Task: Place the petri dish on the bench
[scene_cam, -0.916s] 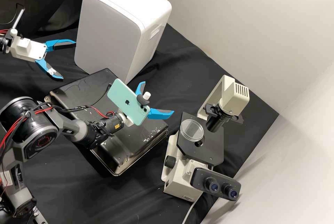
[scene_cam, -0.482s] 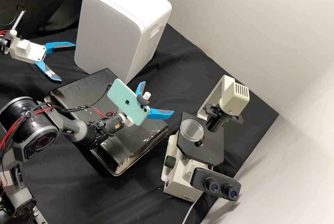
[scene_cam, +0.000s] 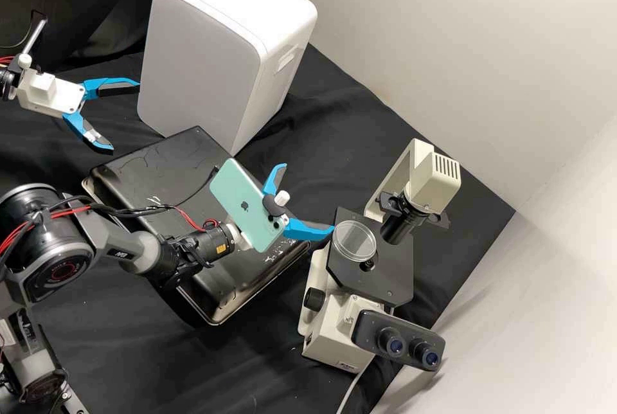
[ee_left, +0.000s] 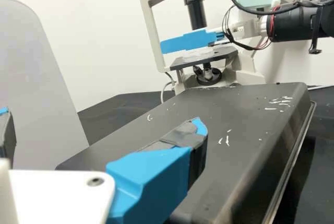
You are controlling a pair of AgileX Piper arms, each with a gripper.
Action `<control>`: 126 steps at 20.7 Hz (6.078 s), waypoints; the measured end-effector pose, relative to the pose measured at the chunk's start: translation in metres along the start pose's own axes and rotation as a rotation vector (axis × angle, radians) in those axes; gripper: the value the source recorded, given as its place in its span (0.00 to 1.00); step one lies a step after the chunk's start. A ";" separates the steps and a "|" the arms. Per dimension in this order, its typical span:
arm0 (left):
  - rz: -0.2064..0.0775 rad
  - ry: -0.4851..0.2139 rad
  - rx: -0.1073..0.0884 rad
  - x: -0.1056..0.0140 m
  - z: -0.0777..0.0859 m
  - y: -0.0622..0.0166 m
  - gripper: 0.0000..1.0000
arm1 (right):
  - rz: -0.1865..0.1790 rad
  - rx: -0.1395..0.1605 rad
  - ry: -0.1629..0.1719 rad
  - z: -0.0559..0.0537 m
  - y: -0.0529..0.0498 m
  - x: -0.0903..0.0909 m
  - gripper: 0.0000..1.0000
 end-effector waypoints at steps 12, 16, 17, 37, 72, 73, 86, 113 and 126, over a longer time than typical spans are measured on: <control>-0.007 -0.014 0.006 0.000 0.001 -0.0006 1.00 | 0.009 0.019 -0.084 0.032 0.005 0.007 1.00; -0.007 -0.014 0.006 0.000 0.001 -0.0006 1.00 | 0.023 0.037 -0.087 0.036 0.011 0.009 1.00; -0.007 -0.014 0.006 0.000 0.001 -0.0006 1.00 | 0.027 0.039 -0.090 0.037 0.012 0.010 1.00; -0.007 -0.014 0.006 0.000 0.001 -0.0006 1.00 | 0.085 0.049 -0.125 0.052 0.037 0.030 1.00; -0.008 -0.014 0.005 0.000 0.001 -0.0011 1.00 | 0.067 -0.002 -0.176 0.065 0.028 0.060 1.00; -0.008 -0.014 0.005 0.000 0.001 -0.0011 1.00 | 0.065 -0.002 -0.179 0.066 0.027 0.060 1.00; -0.008 -0.014 0.005 0.000 0.001 -0.0011 1.00 | 0.072 0.003 -0.183 0.066 0.028 0.060 0.00; -0.007 -0.014 0.006 0.000 0.001 -0.0007 1.00 | 0.075 0.030 -0.188 0.069 0.027 0.060 0.00; -0.008 -0.014 0.005 0.001 0.001 -0.0012 1.00 | 0.075 0.031 -0.188 0.069 0.027 0.060 0.00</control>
